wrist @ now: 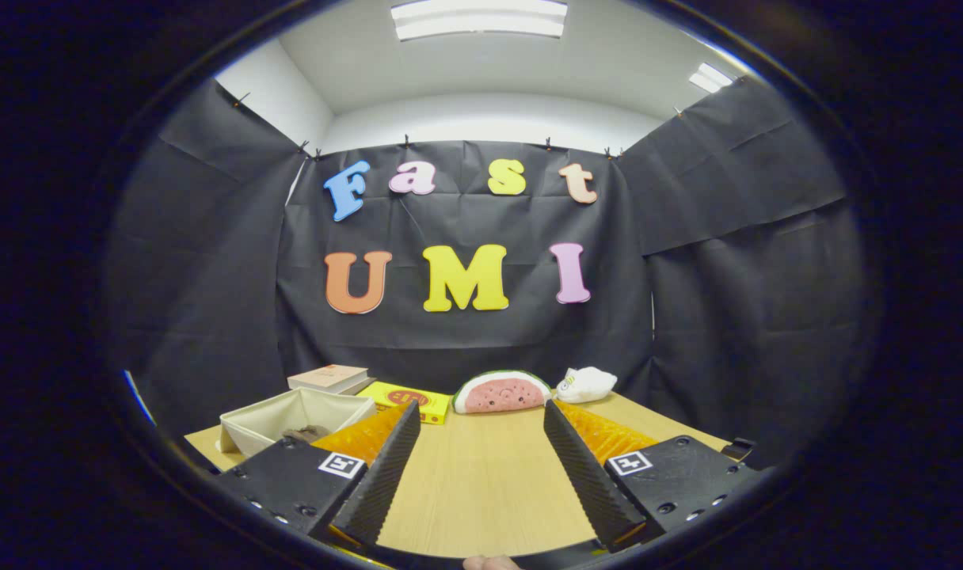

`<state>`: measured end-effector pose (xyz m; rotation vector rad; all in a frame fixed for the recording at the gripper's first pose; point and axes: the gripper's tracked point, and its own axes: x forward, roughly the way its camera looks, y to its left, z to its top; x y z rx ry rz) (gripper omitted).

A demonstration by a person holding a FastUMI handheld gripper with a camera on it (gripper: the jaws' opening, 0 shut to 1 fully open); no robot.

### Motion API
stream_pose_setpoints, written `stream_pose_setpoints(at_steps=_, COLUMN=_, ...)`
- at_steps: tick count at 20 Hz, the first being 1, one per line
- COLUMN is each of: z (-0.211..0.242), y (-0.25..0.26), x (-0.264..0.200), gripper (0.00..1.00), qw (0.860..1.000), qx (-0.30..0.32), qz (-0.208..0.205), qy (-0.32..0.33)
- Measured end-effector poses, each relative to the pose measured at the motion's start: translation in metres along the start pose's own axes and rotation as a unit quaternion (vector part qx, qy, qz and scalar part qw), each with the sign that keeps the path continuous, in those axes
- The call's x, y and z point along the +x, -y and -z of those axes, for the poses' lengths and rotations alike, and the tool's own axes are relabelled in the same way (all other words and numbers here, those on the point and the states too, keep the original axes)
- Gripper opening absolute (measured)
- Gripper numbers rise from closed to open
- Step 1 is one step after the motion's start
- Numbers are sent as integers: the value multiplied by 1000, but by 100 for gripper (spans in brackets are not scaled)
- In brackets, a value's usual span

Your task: Open the storage box then place both shoes into the box .Put the left shoe in first, then the right shoe, with the right side of both shoes facing outward in a uniform manner.

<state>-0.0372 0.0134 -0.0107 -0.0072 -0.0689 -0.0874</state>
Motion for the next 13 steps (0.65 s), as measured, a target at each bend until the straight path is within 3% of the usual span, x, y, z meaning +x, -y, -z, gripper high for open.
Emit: stream_pose_setpoints(at_steps=13, z=-1, y=10, x=-4, gripper=95, qw=1000, qx=11, qz=6, qy=5)
